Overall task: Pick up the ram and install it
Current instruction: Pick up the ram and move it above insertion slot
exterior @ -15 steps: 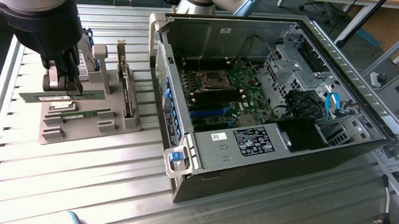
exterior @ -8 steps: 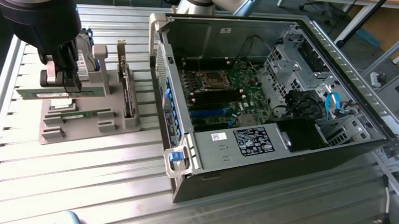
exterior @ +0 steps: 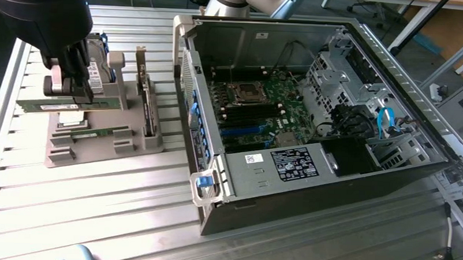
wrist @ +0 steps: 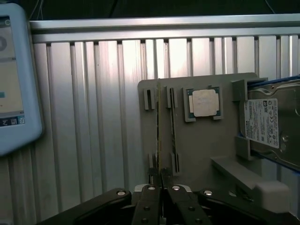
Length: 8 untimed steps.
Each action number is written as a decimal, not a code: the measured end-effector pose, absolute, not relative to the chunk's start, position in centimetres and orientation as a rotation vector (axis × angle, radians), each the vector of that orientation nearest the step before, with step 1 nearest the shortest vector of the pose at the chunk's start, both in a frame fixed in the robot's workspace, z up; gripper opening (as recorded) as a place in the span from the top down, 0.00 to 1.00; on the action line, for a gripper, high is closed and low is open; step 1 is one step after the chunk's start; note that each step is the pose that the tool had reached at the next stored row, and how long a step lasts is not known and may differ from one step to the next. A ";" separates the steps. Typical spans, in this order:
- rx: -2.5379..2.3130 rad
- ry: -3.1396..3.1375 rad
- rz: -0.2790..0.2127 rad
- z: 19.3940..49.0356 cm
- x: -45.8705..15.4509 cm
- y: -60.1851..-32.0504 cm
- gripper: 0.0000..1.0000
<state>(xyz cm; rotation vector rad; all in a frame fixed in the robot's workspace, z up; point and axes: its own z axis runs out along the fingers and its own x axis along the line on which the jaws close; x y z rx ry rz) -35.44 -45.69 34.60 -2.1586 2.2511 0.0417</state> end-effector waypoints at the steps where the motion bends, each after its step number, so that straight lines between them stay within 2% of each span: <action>1: -2.159 2.251 0.042 34.7 -35.4 -45.7 0.88; 8: -2.158 2.252 0.042 35.6 -35.4 -45.7 0.88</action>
